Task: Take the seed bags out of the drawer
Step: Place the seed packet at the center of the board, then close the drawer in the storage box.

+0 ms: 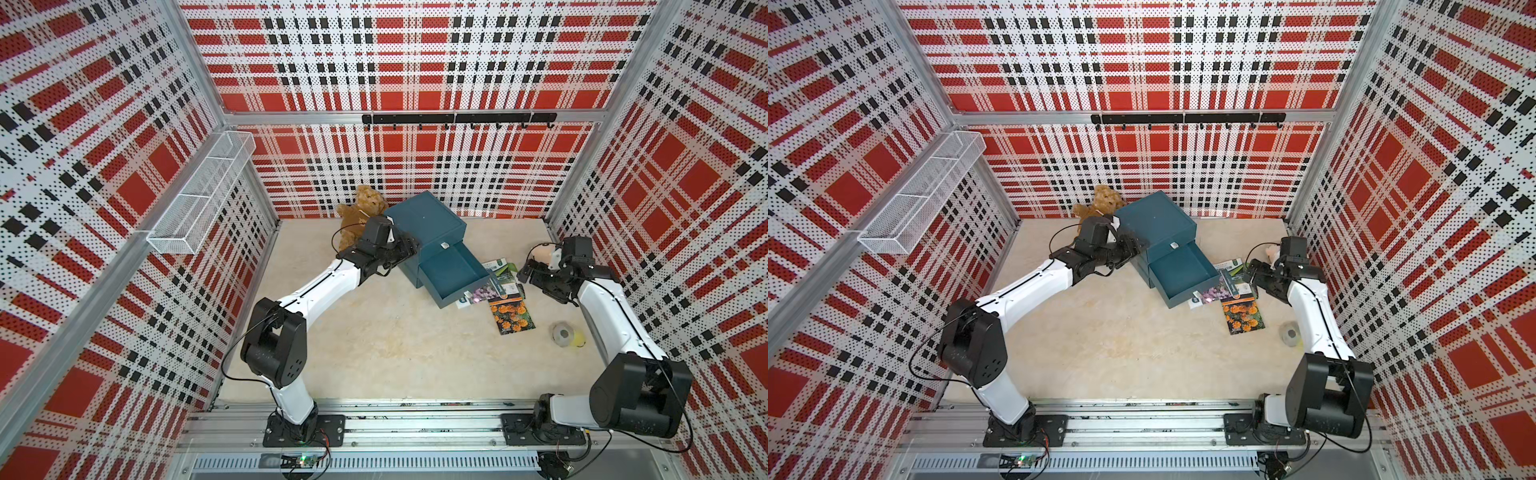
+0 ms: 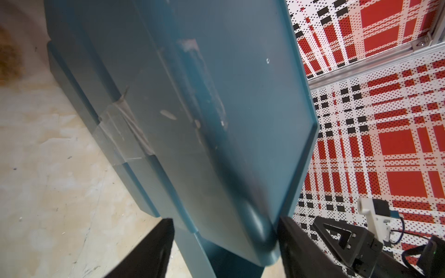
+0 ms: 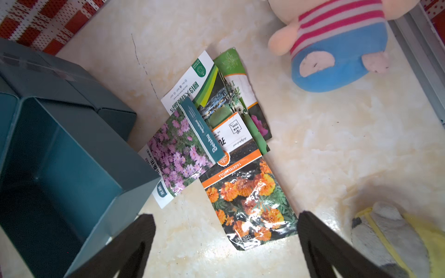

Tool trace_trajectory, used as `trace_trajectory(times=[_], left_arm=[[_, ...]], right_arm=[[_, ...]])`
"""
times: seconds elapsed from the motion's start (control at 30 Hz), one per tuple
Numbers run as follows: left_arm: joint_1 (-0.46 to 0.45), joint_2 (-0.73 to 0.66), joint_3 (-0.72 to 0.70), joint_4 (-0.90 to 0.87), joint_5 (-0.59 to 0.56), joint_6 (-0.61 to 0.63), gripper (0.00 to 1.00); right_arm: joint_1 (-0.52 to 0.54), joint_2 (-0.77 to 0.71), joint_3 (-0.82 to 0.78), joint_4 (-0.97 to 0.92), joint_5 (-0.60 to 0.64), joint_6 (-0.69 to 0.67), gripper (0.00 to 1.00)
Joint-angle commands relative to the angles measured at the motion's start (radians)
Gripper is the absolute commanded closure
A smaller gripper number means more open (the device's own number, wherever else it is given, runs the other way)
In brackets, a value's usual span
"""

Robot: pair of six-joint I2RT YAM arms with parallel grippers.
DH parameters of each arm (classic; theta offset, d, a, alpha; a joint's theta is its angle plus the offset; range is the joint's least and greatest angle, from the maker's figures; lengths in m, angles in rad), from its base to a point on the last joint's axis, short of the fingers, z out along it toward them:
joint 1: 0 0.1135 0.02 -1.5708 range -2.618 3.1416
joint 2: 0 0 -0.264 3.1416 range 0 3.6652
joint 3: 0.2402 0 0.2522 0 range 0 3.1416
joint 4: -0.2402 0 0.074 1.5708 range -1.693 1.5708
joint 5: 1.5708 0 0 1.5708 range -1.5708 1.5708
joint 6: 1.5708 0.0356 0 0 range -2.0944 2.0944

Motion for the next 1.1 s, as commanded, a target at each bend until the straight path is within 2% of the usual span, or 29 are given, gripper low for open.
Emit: trace_trajectory(times=[0.0, 0.03, 0.1, 0.13, 0.2, 0.23, 0.27, 0.3, 0.43, 0.6, 1.07], left_arm=[[0.008, -0.01, -0.026, -0.085, 0.022, 0.034, 0.27], [0.008, -0.009, -0.028, -0.084, 0.026, 0.035, 0.27], [0.009, -0.008, -0.029, -0.085, 0.024, 0.037, 0.27], [0.008, -0.008, -0.028, -0.084, 0.024, 0.037, 0.27], [0.01, -0.007, -0.025, -0.085, 0.024, 0.038, 0.27], [0.009, -0.006, -0.024, -0.085, 0.025, 0.038, 0.27], [0.009, -0.004, -0.021, -0.083, 0.027, 0.037, 0.27], [0.009, -0.003, -0.016, -0.084, 0.028, 0.037, 0.27], [0.01, 0.006, -0.002, -0.084, 0.028, 0.038, 0.27], [0.007, 0.026, 0.017, -0.086, 0.035, 0.041, 0.27], [0.006, 0.024, -0.048, -0.092, 0.027, 0.051, 0.33]], right_arm=[[0.003, -0.018, 0.001, -0.015, 0.009, 0.007, 0.0], [0.005, -0.022, -0.005, -0.015, 0.009, 0.007, 0.0], [0.022, -0.035, -0.045, 0.043, -0.097, 0.067, 0.1], [0.031, -0.039, -0.068, 0.063, -0.127, 0.094, 0.18], [0.062, -0.048, -0.125, 0.107, -0.174, 0.139, 0.5], [0.087, -0.051, -0.156, 0.107, -0.174, 0.139, 0.5], [0.117, -0.054, -0.188, 0.171, -0.21, 0.231, 0.87], [0.149, -0.057, -0.216, 0.198, -0.214, 0.26, 0.98], [0.247, -0.074, -0.306, 0.295, -0.225, 0.35, 1.0], [0.307, -0.06, -0.339, 0.39, -0.249, 0.421, 1.0], [0.325, 0.155, -0.175, 0.511, -0.277, 0.474, 1.0]])
